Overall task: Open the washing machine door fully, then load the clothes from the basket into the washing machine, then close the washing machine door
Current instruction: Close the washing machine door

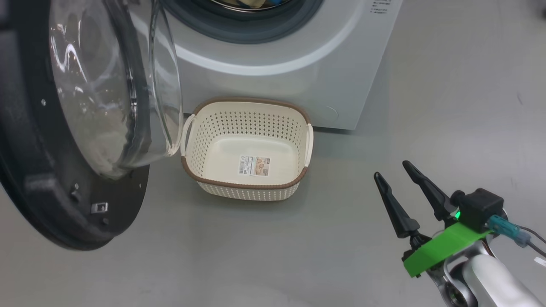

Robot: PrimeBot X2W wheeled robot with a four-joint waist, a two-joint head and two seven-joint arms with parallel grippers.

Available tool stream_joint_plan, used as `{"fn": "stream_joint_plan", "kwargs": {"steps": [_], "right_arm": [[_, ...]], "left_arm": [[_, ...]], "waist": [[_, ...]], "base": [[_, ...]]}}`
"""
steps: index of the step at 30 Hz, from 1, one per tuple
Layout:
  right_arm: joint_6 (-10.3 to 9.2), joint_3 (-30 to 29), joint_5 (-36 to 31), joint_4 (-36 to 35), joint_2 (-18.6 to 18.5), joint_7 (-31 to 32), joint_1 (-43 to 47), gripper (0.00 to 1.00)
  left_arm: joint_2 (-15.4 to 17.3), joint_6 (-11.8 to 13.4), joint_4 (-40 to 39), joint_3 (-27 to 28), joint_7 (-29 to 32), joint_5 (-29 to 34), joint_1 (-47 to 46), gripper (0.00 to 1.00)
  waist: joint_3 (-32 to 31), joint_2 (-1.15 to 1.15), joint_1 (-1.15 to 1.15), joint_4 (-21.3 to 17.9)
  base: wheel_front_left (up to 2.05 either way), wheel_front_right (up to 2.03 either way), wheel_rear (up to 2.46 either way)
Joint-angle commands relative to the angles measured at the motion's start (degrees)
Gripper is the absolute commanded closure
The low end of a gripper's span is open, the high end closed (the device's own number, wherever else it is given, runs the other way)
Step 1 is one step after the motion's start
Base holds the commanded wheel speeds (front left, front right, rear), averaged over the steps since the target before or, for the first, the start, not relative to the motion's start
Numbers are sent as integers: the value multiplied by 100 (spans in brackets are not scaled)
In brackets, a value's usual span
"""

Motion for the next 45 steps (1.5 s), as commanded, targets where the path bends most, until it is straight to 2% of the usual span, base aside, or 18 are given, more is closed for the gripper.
{"fn": "stream_joint_plan", "kwargs": {"steps": [1, 11, 30, 37, 45], "right_arm": [[-1, 42, 39, -177, -53, -61, 1, 0], [-1, -48, 21, -218, 8, -62, 54, 0], [-1, -78, 30, -228, 59, -62, 28, 0], [-1, -93, 40, -208, 57, -62, 7, 0], [-1, -101, 46, -223, 43, -62, -12, 0]], "left_arm": [[218, -49, -182, 74, 25, 0, -59, 100], [-252, -551, 68, -25, -438, 47, -291, 100], [-911, -1286, 568, -262, -1046, -7, -776, 100], [-1061, -1467, 780, -504, -1324, -57, -893, 100], [-1116, -1536, 879, -795, -1723, -227, -1029, 100]], "waist": [[-5, 0, 0, -47], [-9, 0, 0, -371], [61, 0, 0, -554], [80, 0, 0, -675], [152, 0, 0, -810]], "base": [[0, 0, 0], [0, 0, 0], [0, 0, 0], [0, 0, 0], [0, 0, 0]]}}
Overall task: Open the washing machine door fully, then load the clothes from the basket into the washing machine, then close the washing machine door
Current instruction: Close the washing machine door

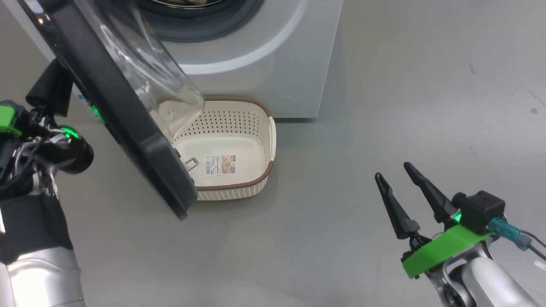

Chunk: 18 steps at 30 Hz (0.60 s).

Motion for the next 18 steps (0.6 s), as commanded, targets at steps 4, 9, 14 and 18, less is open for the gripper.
{"fn": "stream_joint_plan", "kwargs": {"steps": [4, 9, 14, 18], "right_arm": [[-1, 20, 42, -192, -73, -61, -144, 0], [-1, 27, 38, -199, -68, -61, -230, 0], [-1, 26, 43, -207, -59, -61, -278, 0], [-1, 21, 42, -215, -54, -61, -296, 0]], "left_arm": [[139, -82, -290, -219, -343, -121, -383, 100], [137, -84, -407, -581, -820, -272, -434, 100], [137, -85, -427, -769, -1217, -180, -481, 100], [137, -85, -460, -837, -1531, -60, -543, 100]], "waist": [[97, 0, 0, -87], [224, 0, 0, -209], [329, 0, 0, -360], [414, 0, 0, -473]], "base": [[0, 0, 0], [0, 0, 0], [0, 0, 0], [0, 0, 0]]}}
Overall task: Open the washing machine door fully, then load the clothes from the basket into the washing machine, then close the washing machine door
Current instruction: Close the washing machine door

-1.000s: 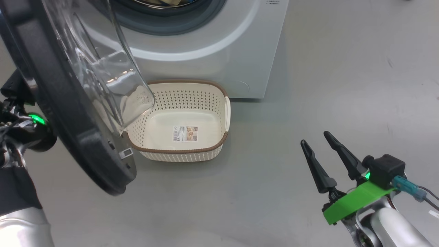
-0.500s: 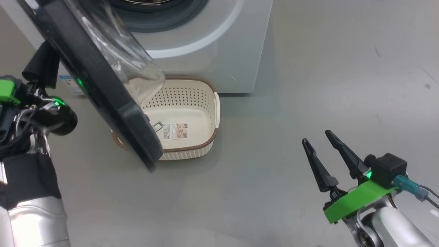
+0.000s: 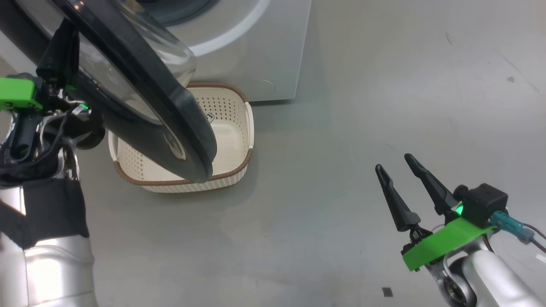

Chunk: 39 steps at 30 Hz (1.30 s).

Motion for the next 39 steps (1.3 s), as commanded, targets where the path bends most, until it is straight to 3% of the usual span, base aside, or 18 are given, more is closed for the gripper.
{"fn": "stream_joint_plan", "kwargs": {"steps": [1, 7, 23, 39], "right_arm": [[-1, 47, 43, -189, -50, -61, -162, 0], [-1, 43, 34, -216, -50, -61, -209, 0], [-1, -15, 1, -283, -41, -61, -293, 0], [-1, -150, -23, -270, 13, -61, -278, 0]], "left_arm": [[162, -44, -275, 45, -29, -26, -305, 100], [162, -44, -457, -24, -474, -98, -380, 100], [180, -45, -575, -215, -841, -171, -579, 100], [405, -45, -587, -329, -1110, 37, -413, 100]], "waist": [[56, 0, -1, -65], [205, 0, -1, -208], [589, 0, -1, -394], [532, 0, -1, -224]], "base": [[0, 0, 0], [0, 0, 0], [0, 0, 0], [0, 0, 0]]}}
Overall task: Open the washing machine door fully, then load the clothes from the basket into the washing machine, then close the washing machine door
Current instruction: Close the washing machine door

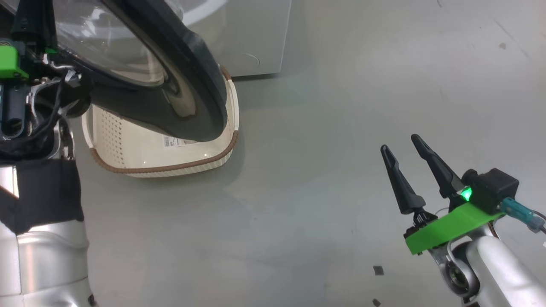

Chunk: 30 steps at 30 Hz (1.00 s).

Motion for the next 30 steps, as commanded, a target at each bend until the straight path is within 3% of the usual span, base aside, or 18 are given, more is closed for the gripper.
{"fn": "stream_joint_plan", "kwargs": {"steps": [1, 8, 16, 25, 30], "right_arm": [[-1, 24, -14, -149, -40, -56, -38, 0], [-1, 0, -24, -148, -29, -56, 78, 0], [-1, -22, -26, -138, -14, -56, 242, 0], [-1, -148, -43, -179, 26, -56, 541, 0], [-1, -146, -58, -199, 56, -56, 638, 0]], "left_arm": [[278, -40, -237, 54, -52, 72, 36, 100], [493, -41, -421, -84, -375, 294, 469, 100], [1074, -41, -656, -682, -1300, 1138, 1109, 100], [1979, -41, -603, -1702, -2185, 2273, 1864, 100], [2160, -41, -583, -1841, -2337, 2610, 2155, 100]], "waist": [[-91, 0, 0, 60], [-394, 0, 0, 230], [-767, 0, 0, 378], [-1181, 0, 0, 473], [-1314, 0, 0, 471]], "base": [[0, 0, 0], [0, 0, 0], [0, 0, 0], [0, 0, 0], [0, 0, 0]]}}
